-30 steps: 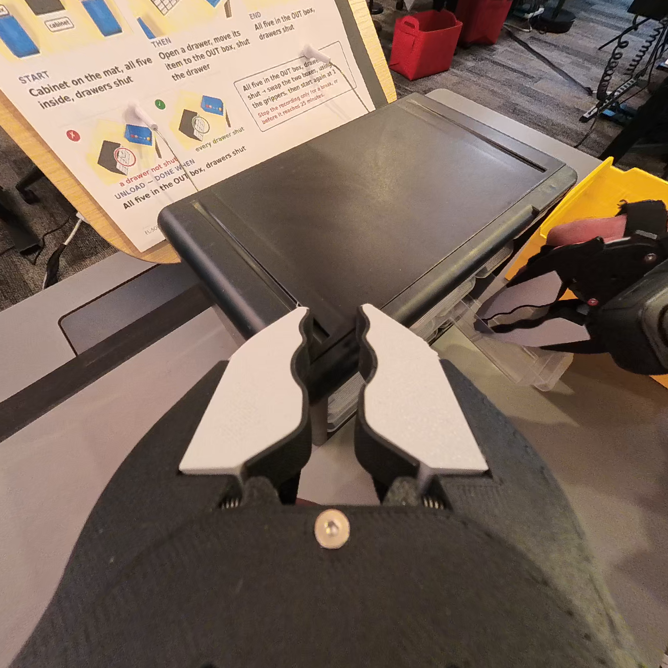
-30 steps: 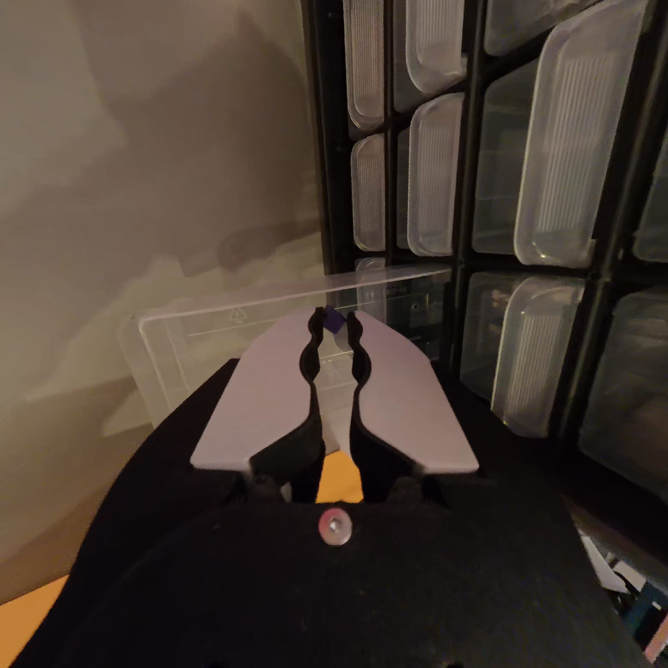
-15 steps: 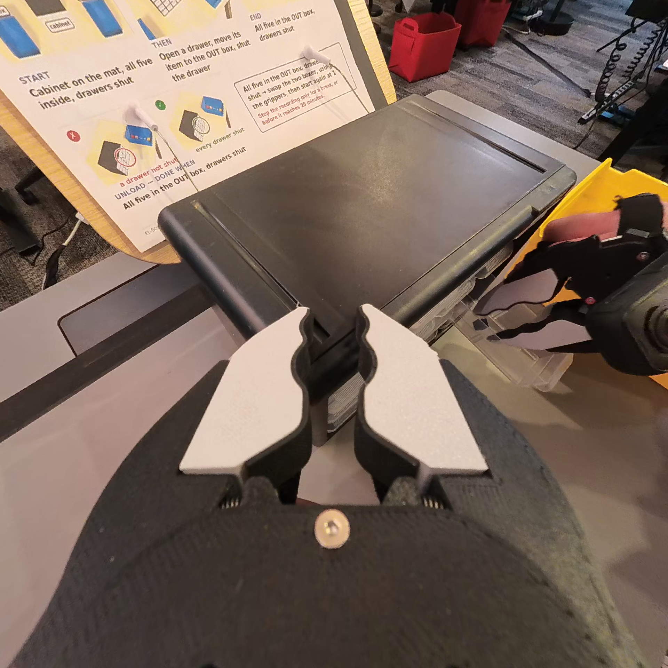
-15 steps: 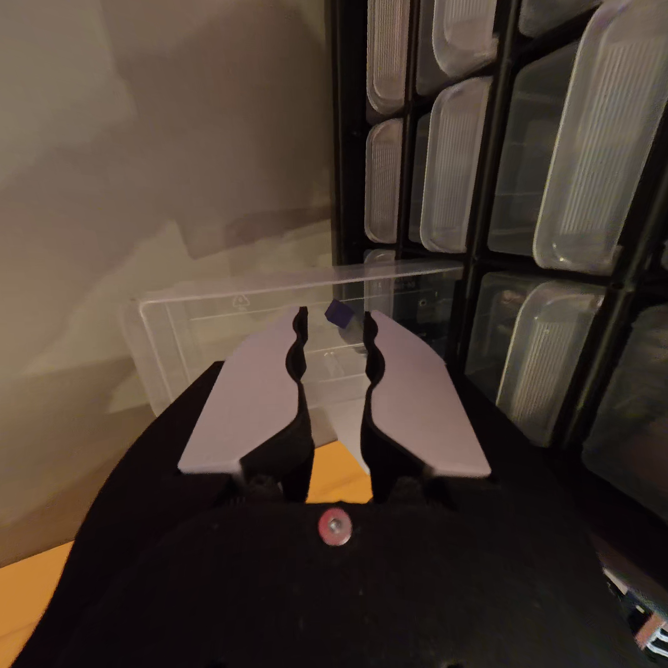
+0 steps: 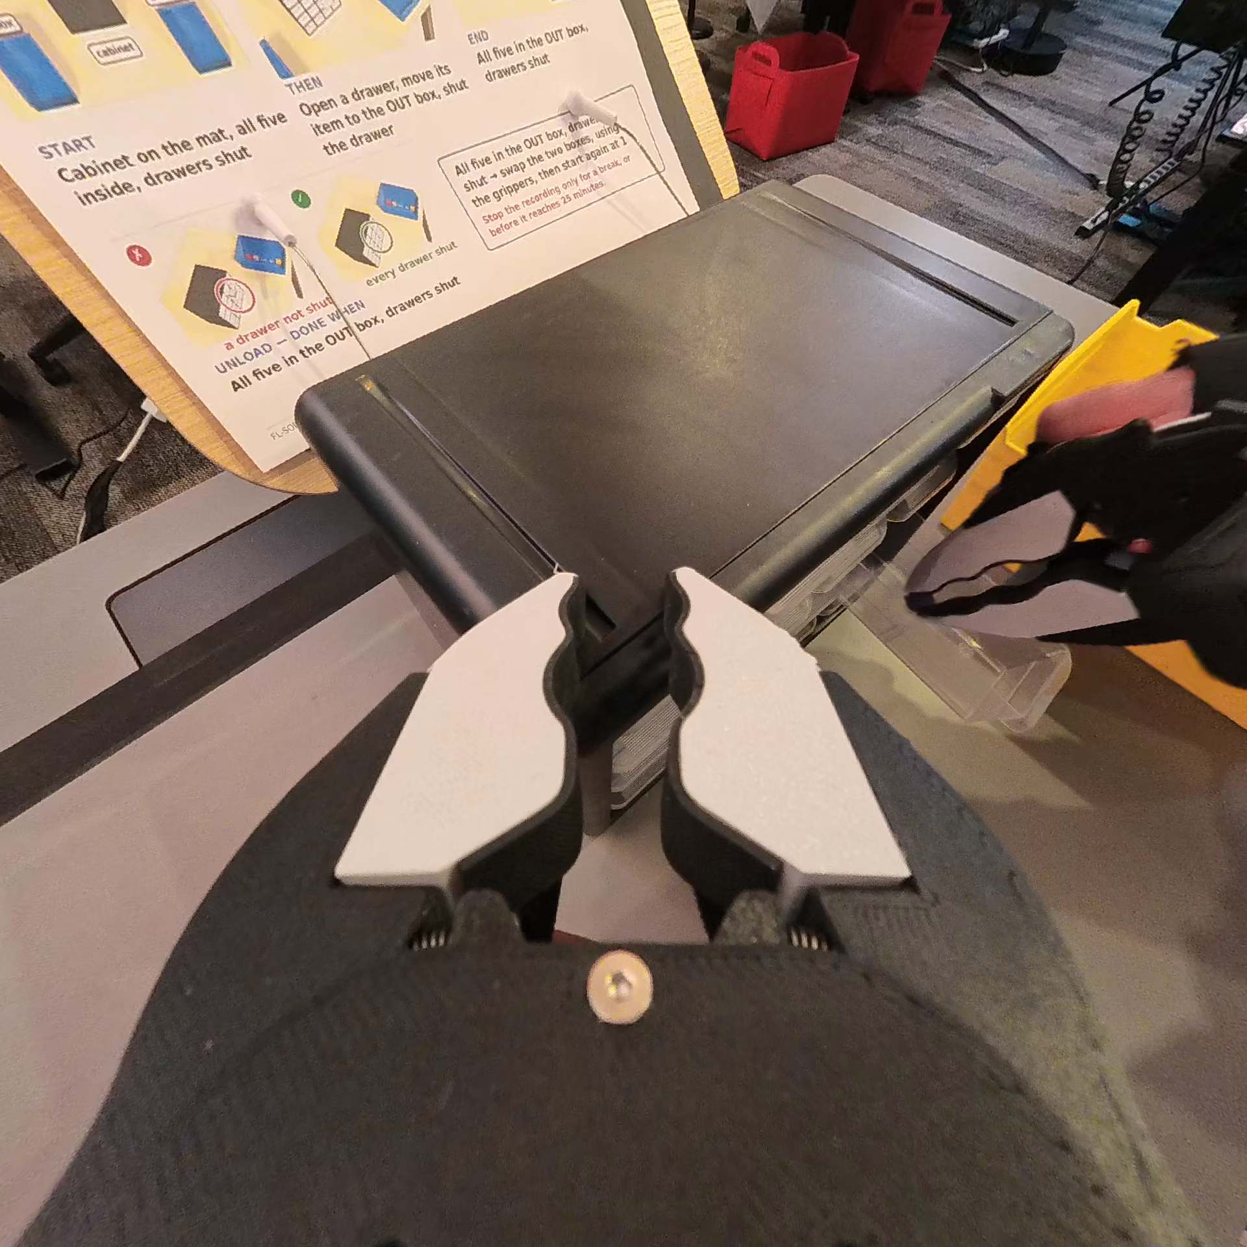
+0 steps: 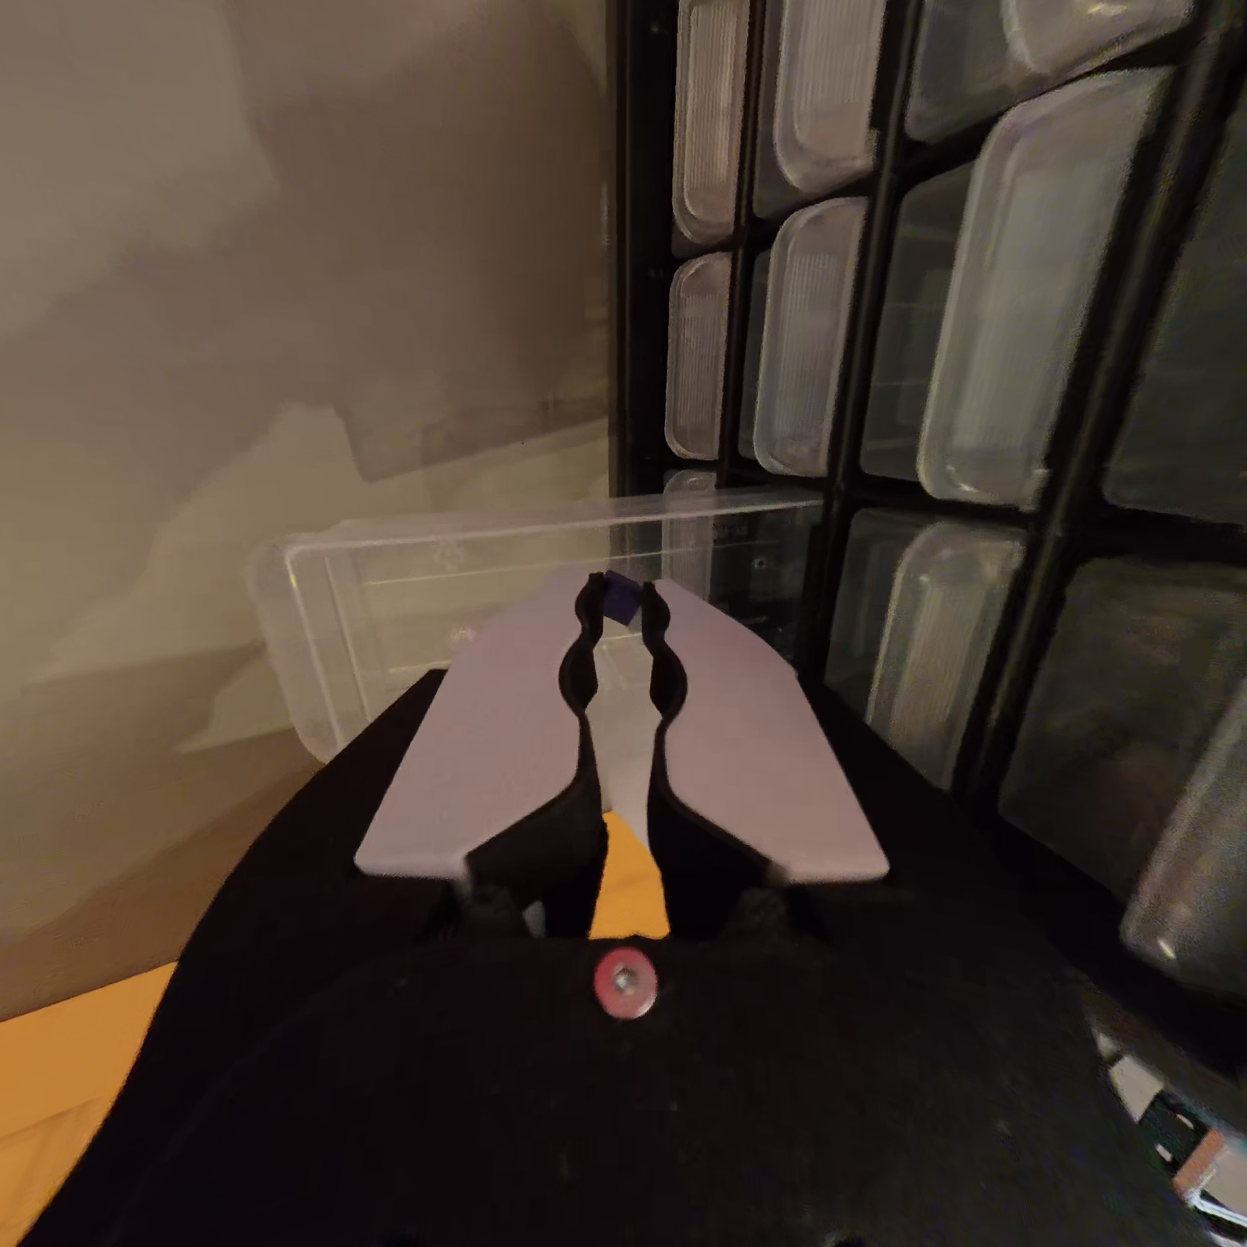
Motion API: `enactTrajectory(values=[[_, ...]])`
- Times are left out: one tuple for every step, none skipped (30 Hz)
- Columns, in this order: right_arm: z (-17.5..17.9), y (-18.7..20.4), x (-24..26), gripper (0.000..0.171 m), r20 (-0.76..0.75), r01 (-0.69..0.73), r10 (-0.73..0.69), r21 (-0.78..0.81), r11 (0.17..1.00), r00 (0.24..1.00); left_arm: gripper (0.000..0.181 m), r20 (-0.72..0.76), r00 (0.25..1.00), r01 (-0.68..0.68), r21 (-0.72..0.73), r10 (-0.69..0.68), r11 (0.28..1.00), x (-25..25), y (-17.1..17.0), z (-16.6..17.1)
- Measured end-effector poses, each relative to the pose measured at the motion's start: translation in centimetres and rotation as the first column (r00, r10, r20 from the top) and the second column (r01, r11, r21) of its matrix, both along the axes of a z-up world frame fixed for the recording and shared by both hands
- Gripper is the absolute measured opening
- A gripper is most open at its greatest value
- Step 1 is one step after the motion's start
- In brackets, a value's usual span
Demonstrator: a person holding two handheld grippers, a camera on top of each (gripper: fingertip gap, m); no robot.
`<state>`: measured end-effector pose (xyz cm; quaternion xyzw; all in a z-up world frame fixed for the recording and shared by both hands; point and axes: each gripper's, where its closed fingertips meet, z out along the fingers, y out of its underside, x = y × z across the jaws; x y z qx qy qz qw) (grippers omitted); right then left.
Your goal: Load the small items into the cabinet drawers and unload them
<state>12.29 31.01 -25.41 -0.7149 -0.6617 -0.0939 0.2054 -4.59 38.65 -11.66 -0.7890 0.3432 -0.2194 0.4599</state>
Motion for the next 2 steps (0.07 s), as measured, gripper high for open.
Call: enactTrajectory(values=[[0.61, -0.13, 0.02, 0.01, -0.016, -0.003, 0.003, 0.013, 1.0, 1.0, 0.023, 0.0, 1.0, 0.0, 0.0, 0.0, 1.0, 0.0, 0.0, 0.0], [1.3, -0.39, 0.07, 0.01, -0.039, -0.002, 0.003, 0.019, 1.0, 0.999, 0.023, 0.0, 1.0, 0.0, 0.0, 0.0, 1.0, 0.0, 0.0, 0.0]])
